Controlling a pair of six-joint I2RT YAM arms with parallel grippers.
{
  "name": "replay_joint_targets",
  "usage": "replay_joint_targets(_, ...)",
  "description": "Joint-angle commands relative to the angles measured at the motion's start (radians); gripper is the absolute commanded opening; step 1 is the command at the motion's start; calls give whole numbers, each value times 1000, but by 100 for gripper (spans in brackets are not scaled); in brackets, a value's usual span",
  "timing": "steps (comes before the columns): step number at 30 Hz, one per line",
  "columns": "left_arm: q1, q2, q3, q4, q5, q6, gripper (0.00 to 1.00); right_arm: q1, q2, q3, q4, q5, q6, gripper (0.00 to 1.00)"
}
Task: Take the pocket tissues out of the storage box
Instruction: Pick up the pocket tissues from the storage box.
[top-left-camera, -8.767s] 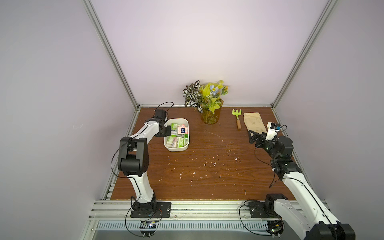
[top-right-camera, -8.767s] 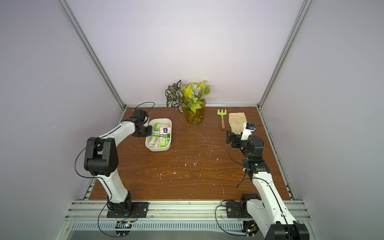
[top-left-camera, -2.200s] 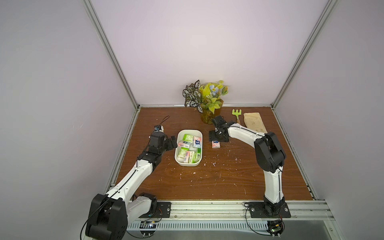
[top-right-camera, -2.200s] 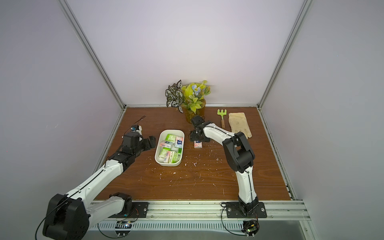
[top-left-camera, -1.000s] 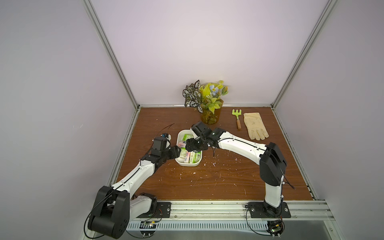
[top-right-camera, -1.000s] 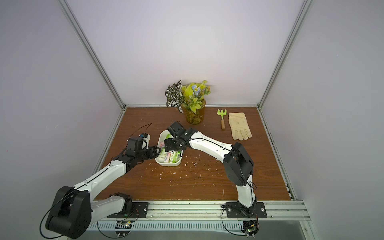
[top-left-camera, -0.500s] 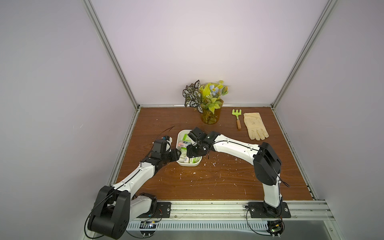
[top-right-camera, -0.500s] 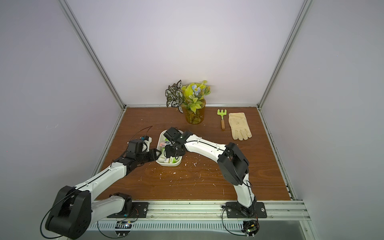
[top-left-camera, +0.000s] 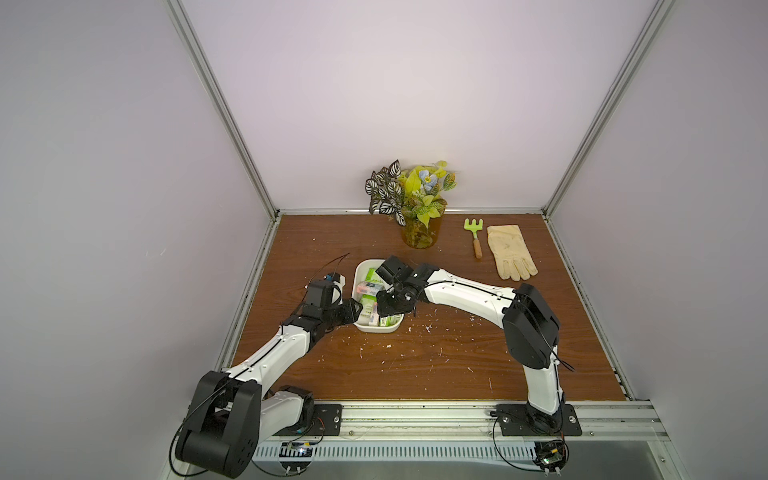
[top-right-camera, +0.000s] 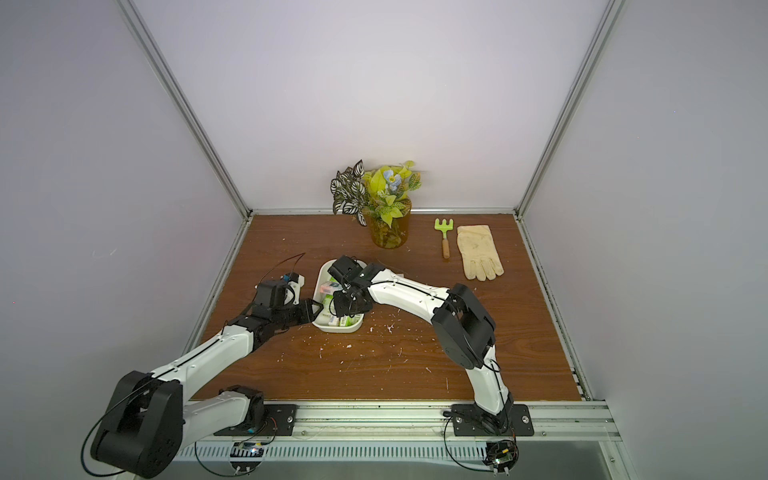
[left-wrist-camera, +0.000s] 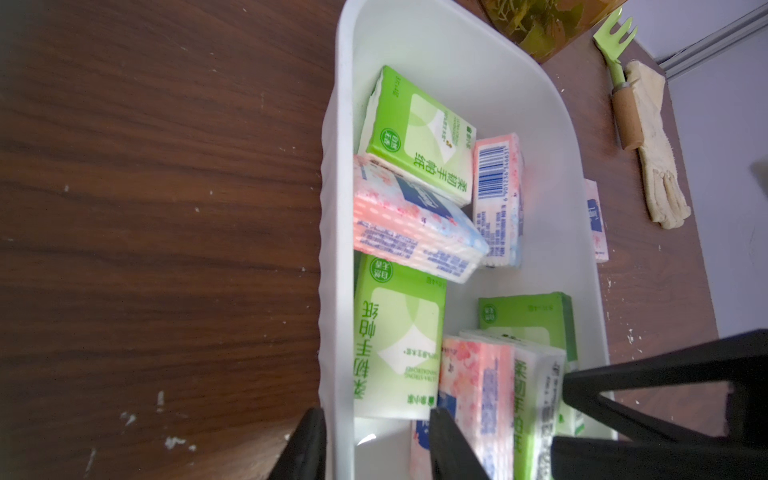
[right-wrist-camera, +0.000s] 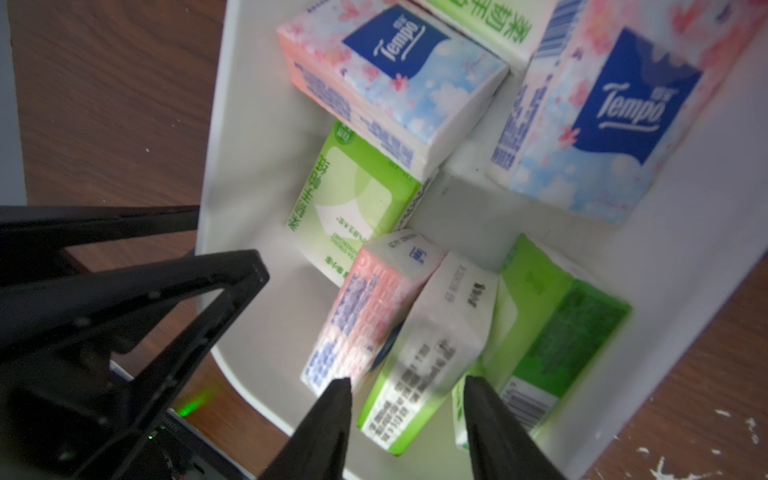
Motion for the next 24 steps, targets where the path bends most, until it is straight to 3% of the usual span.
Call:
replay_joint_targets(1, 12, 0, -6, 10, 16, -1, 37, 4, -2, -6, -46, 38, -9, 52)
replay_joint_targets(7, 12, -14, -15, 13, 21, -4, 34, 6, -16, -11, -59, 36, -4, 51)
replay_joint_targets(15, 12, -49, -27, 12, 45, -15, 33, 6, 11, 26, -133, 83, -26, 39)
replay_joint_targets(24, 10, -44, -39, 22, 64, -18, 32, 15, 50, 29, -169, 82, -24, 44)
